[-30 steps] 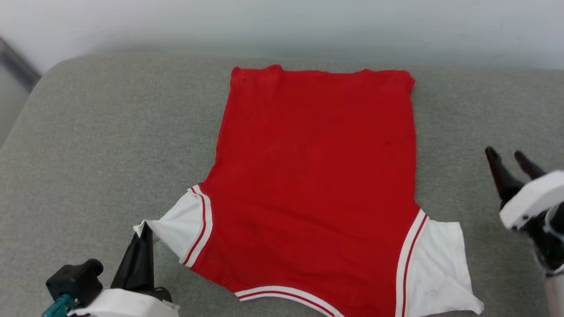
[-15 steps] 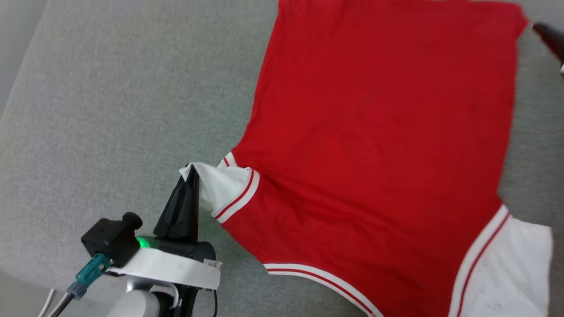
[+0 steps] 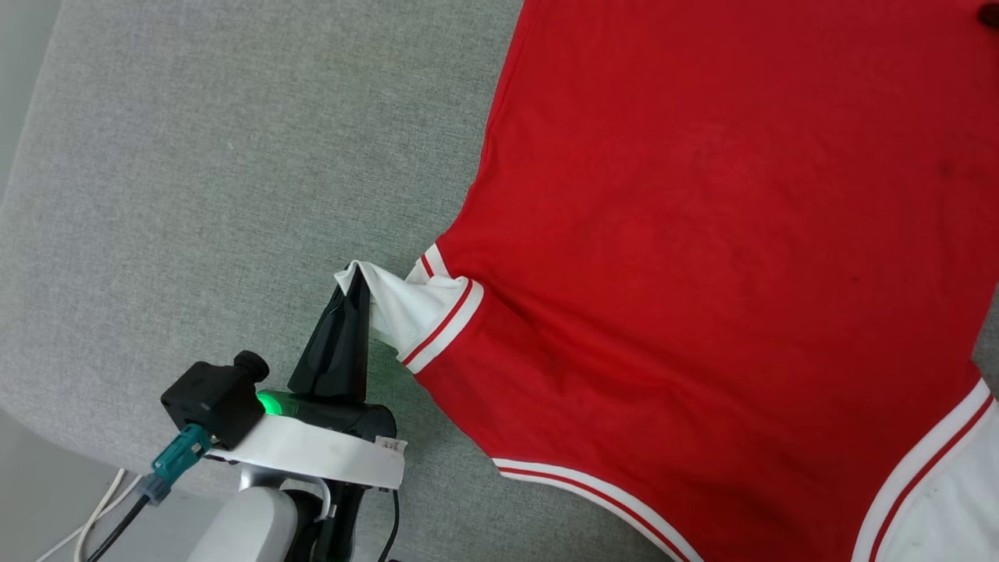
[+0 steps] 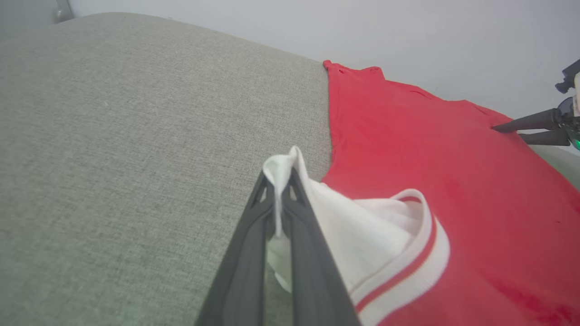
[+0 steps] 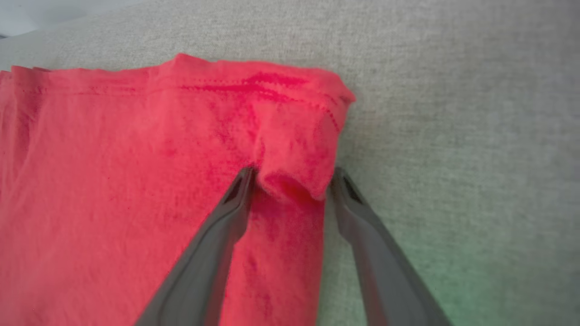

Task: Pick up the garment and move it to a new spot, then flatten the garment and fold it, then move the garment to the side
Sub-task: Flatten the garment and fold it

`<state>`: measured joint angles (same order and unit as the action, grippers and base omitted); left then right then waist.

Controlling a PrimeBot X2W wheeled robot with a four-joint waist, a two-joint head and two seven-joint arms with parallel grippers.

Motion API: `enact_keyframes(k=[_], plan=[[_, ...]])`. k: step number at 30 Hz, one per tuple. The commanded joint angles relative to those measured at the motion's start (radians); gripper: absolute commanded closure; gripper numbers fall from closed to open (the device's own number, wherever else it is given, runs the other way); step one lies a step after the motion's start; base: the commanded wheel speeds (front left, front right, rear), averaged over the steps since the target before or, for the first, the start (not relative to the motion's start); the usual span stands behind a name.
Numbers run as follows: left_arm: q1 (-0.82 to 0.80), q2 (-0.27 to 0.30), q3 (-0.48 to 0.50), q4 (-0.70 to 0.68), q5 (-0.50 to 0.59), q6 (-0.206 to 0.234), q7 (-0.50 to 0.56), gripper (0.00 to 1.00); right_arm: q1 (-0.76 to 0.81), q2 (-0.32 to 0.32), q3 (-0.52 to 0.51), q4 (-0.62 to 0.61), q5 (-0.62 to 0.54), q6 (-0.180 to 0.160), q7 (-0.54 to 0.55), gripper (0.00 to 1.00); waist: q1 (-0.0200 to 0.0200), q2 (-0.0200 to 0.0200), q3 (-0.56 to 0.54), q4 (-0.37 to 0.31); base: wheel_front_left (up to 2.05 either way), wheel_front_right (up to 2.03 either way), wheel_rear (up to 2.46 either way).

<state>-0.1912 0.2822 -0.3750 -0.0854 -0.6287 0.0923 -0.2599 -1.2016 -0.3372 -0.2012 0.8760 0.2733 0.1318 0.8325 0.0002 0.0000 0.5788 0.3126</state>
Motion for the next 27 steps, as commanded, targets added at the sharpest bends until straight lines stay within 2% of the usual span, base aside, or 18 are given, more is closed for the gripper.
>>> enact_keyframes(k=[1, 8, 14, 21, 27], plan=[[-0.013, -0.005, 0.008, 0.008, 0.004, -0.006, -0.006, 1.0, 0.071, 0.025, -0.004, 0.069, -0.013, -0.002, 0.041, 1.0, -0.0002, 0.0, -0.006, 0.0, 0.0, 0.0, 0.0], [0.008, -0.013, 0.031, 0.048, 0.009, -0.021, -0.007, 1.0, 0.037, 0.013, 0.007, 0.042, -0.054, -0.002, 0.026, 1.0, -0.0002, 0.0, -0.074, -0.02, 0.0, 0.0, 0.0], [0.054, 0.002, 0.06, 0.103, 0.0, -0.015, -0.006, 1.0, 0.086, -0.013, 0.148, -0.05, -0.026, -0.002, 0.022, 1.0, -0.0002, 0.0, -0.196, -0.072, 0.0, 0.0, 0.0], [0.145, 0.042, 0.106, 0.142, -0.028, 0.018, 0.007, 1.0, 0.307, -0.076, 0.336, -0.252, 0.128, -0.002, 0.057, 1.0, -0.0002, 0.0, -0.346, -0.173, 0.0, 0.0, 0.0], [0.238, 0.08, 0.146, 0.139, -0.051, 0.054, 0.029, 1.0, 0.604, -0.143, 0.393, -0.482, 0.227, -0.002, 0.092, 1.0, -0.0002, 0.0, -0.451, -0.26, 0.0, 0.0, 0.0]])
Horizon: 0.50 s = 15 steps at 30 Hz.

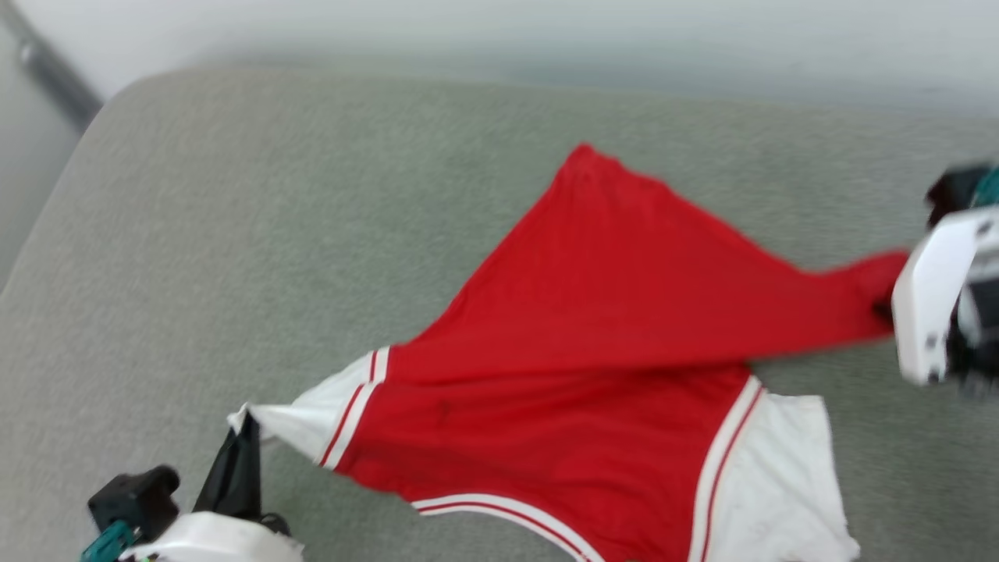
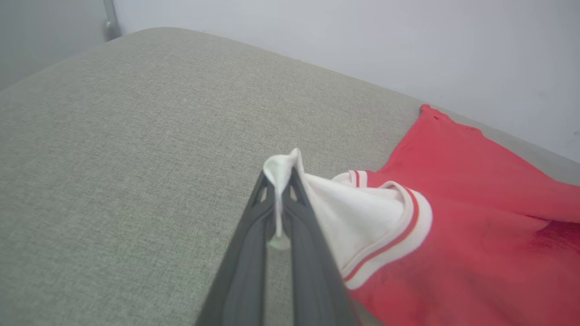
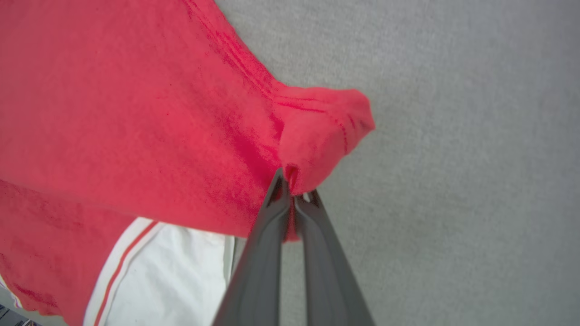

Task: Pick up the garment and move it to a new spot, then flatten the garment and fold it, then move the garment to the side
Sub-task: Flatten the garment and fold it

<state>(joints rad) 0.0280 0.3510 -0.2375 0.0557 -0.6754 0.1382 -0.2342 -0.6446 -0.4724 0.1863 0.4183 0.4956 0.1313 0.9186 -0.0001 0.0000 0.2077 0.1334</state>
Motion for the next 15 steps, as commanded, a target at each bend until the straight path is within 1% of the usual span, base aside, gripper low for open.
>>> enact_keyframes(k=[1, 5, 9, 13, 14, 15], plan=[[0.034, 0.016, 0.015, -0.006, -0.007, 0.014, 0.007, 1.0, 0.106, -0.013, 0.007, -0.061, 0.016, -0.001, 0.017, 1.0, 0.0001, 0.0, -0.093, -0.096, 0.0, 0.0, 0.0], [0.084, 0.037, 0.027, -0.016, -0.02, 0.032, 0.035, 1.0, 0.326, -0.026, -0.006, -0.19, 0.03, -0.001, 0.07, 1.0, 0.0001, 0.0, -0.133, -0.146, 0.0, 0.0, 0.0], [0.115, 0.048, 0.036, -0.028, -0.03, 0.046, 0.054, 1.0, 0.546, 0.02, -0.057, -0.278, 0.041, -0.001, 0.11, 1.0, 0.0001, 0.0, -0.153, -0.181, 0.0, 0.0, 0.0], [0.131, 0.058, 0.034, -0.042, -0.029, 0.058, 0.07, 1.0, 0.686, 0.074, -0.097, -0.314, 0.031, -0.001, 0.118, 1.0, 0.0001, 0.0, -0.162, -0.207, 0.0, 0.0, 0.0], [0.13, 0.059, 0.034, -0.047, -0.028, 0.06, 0.073, 1.0, 0.706, 0.083, -0.106, -0.319, 0.024, -0.001, 0.111, 0.59, 0.0001, 0.0, -0.161, -0.211, 0.0, 0.0, 0.0], [0.129, 0.059, 0.032, -0.052, -0.027, 0.062, 0.077, 1.0, 0.715, 0.097, -0.114, -0.331, 0.026, -0.001, 0.093, 0.0, 0.0001, 0.0, -0.159, -0.216, 0.0, 0.0, 0.0]])
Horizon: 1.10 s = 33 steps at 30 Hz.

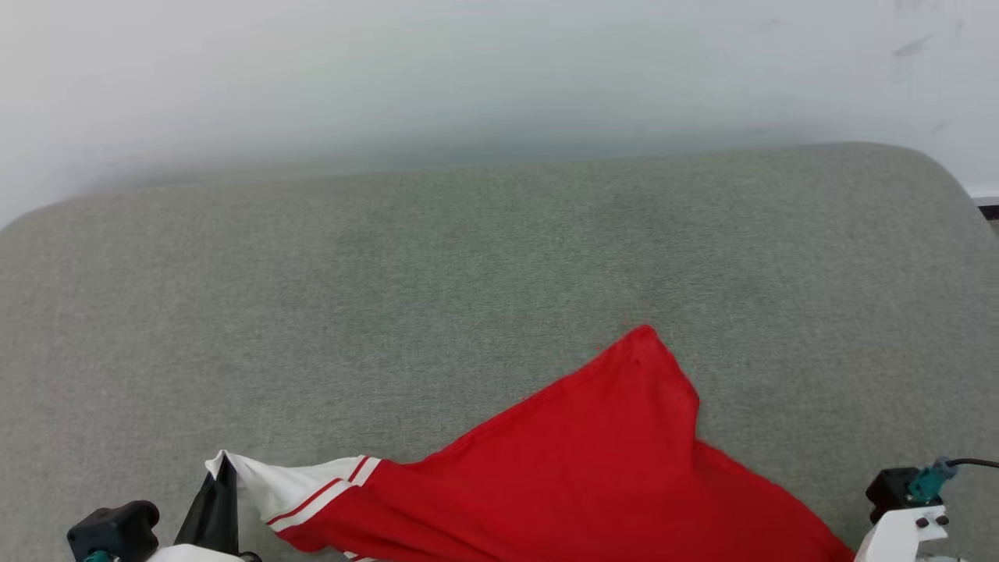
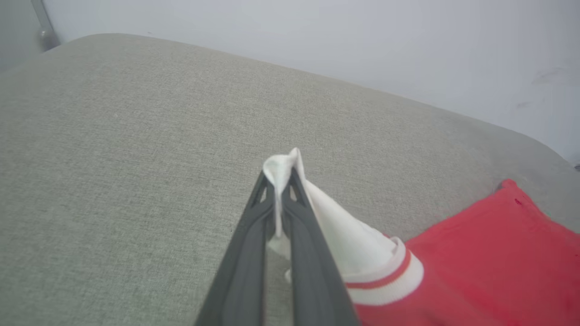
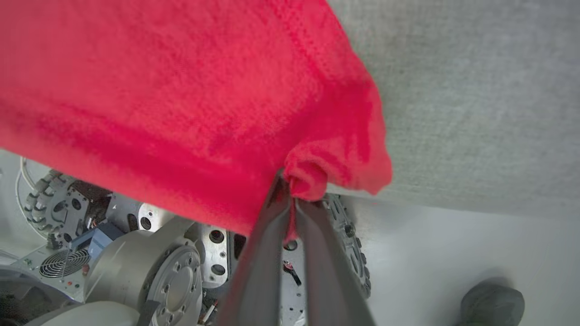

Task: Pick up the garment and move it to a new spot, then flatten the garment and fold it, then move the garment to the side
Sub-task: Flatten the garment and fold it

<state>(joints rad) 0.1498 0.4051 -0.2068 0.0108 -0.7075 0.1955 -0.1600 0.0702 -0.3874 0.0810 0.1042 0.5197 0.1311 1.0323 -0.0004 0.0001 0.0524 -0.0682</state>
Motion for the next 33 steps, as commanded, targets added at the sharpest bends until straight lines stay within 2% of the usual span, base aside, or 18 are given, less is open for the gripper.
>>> enact_keyframes(k=[1, 5, 9, 13, 16, 20, 27, 30, 33], plan=[[0.007, 0.006, 0.001, -0.012, 0.007, 0.008, 0.004, 1.0, 0.004, 0.025, -0.021, -0.027, 0.002, -0.001, -0.046, 0.0, 0.0004, -0.0001, -0.002, -0.019, 0.0, 0.0, 0.0], [0.005, 0.011, -0.002, -0.027, 0.012, 0.017, 0.013, 1.0, -0.015, 0.054, -0.068, -0.066, -0.006, -0.001, -0.172, 0.0, 0.0004, -0.0001, 0.002, -0.027, 0.0, 0.0, 0.0], [-0.012, 0.011, -0.005, -0.046, 0.017, 0.024, 0.014, 1.0, -0.068, 0.066, -0.115, -0.101, -0.023, -0.001, -0.377, 0.0, 0.0004, -0.0001, 0.012, -0.021, 0.0, 0.0, 0.0], [-0.032, 0.008, -0.013, -0.063, 0.024, 0.028, 0.015, 1.0, -0.138, 0.081, -0.144, -0.078, -0.029, -0.001, -0.578, 0.0, 0.0004, -0.0001, 0.028, -0.006, 0.0, 0.0, 0.0], [-0.052, 0.006, -0.021, -0.083, 0.032, 0.031, 0.017, 1.0, -0.208, 0.077, -0.125, -0.026, -0.015, -0.001, -0.641, 0.0, 0.0004, -0.0001, 0.056, 0.01, 0.0, 0.0, 0.0], [-0.082, 0.006, -0.03, -0.108, 0.045, 0.033, 0.021, 1.0, -0.296, 0.052, -0.075, 0.032, 0.003, -0.001, -0.61, 0.0, 0.0004, -0.0001, 0.101, 0.028, 0.0, 0.0, 0.0], [-0.165, -0.001, -0.064, -0.154, 0.078, 0.017, 0.015, 1.0, -0.522, 0.0, 0.079, 0.115, 0.042, -0.001, -0.337, 0.0, 0.0004, -0.0001, 0.224, 0.087, 0.0, 0.0, 0.0], [-0.195, -0.01, -0.075, -0.159, 0.083, 0.009, 0.009, 1.0, -0.591, 0.01, 0.129, 0.137, 0.048, -0.001, -0.228, 0.0, 0.0004, -0.0001, 0.265, 0.112, 0.0, 0.0, 0.0], [-0.219, -0.019, -0.078, -0.155, 0.085, 0.006, -0.002, 1.0, -0.643, 0.023, 0.169, 0.169, 0.043, -0.001, -0.171, 0.0, 0.0004, -0.0001, 0.298, 0.13, 0.0, 0.0, 0.0]])
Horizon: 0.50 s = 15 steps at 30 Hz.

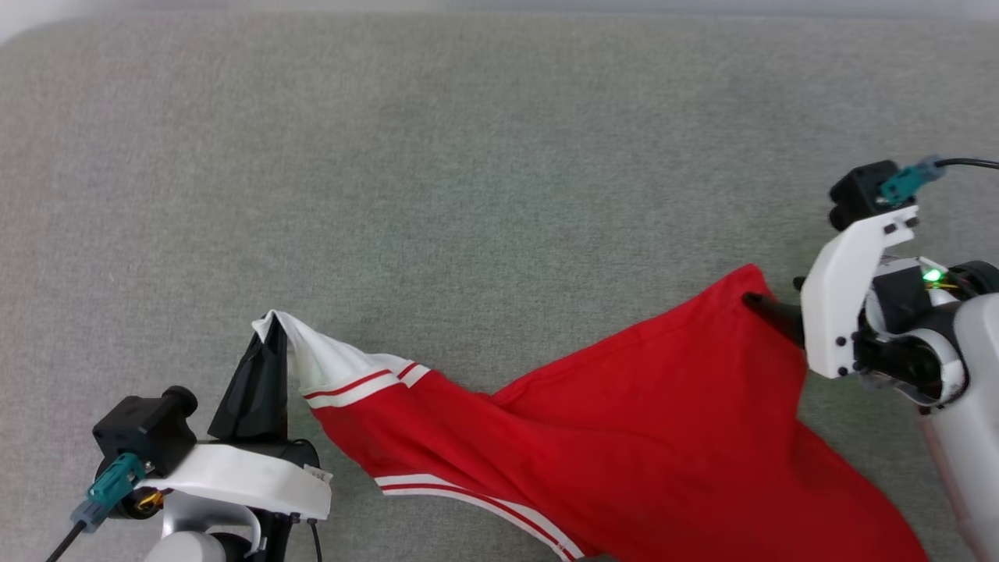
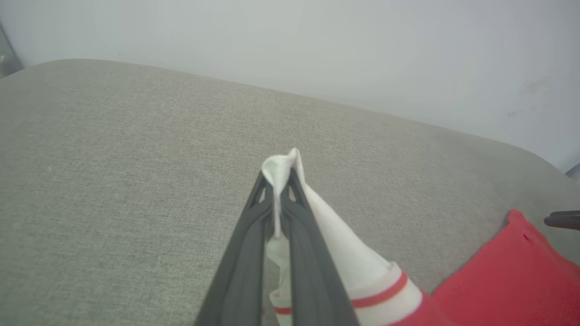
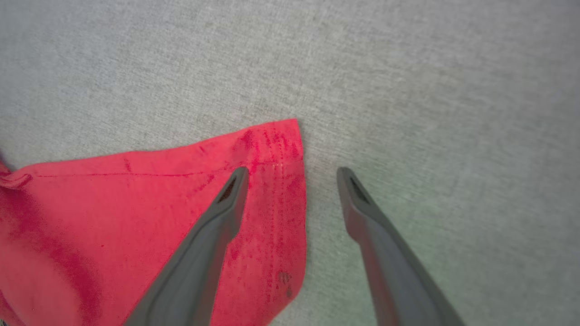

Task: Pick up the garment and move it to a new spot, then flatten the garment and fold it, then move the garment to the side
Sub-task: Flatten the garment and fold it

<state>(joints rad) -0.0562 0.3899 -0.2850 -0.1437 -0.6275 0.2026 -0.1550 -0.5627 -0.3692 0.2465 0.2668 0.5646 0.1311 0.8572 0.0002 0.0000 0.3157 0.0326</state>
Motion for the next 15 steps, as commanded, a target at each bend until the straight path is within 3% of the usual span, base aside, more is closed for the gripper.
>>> enact_keyframes(k=[1, 8, 10, 15], plan=[[-0.017, -0.006, 0.0, 0.001, 0.006, -0.003, -0.009, 1.0, -0.019, 0.009, 0.017, 0.024, -0.004, -0.001, 0.023, 0.0, -0.0002, 0.0, 0.044, 0.032, 0.0, 0.0, 0.0], [-0.046, -0.014, -0.005, 0.027, 0.001, -0.015, -0.024, 1.0, -0.029, 0.032, 0.107, 0.152, 0.014, -0.001, 0.12, 0.0, -0.0002, 0.0, 0.072, 0.049, 0.0, 0.0, 0.0], [-0.051, -0.016, -0.006, 0.036, -0.003, -0.016, -0.027, 1.0, -0.025, 0.034, 0.117, 0.166, 0.017, -0.001, 0.119, 1.0, -0.0002, 0.0, 0.067, 0.049, 0.0, 0.0, 0.0], [-0.039, -0.008, 0.0, 0.054, -0.007, -0.017, -0.031, 1.0, -0.053, 0.019, 0.125, 0.13, 0.003, 0.0, 0.051, 1.0, -0.0002, 0.0, 0.035, 0.041, 0.0, 0.0, 0.0]])
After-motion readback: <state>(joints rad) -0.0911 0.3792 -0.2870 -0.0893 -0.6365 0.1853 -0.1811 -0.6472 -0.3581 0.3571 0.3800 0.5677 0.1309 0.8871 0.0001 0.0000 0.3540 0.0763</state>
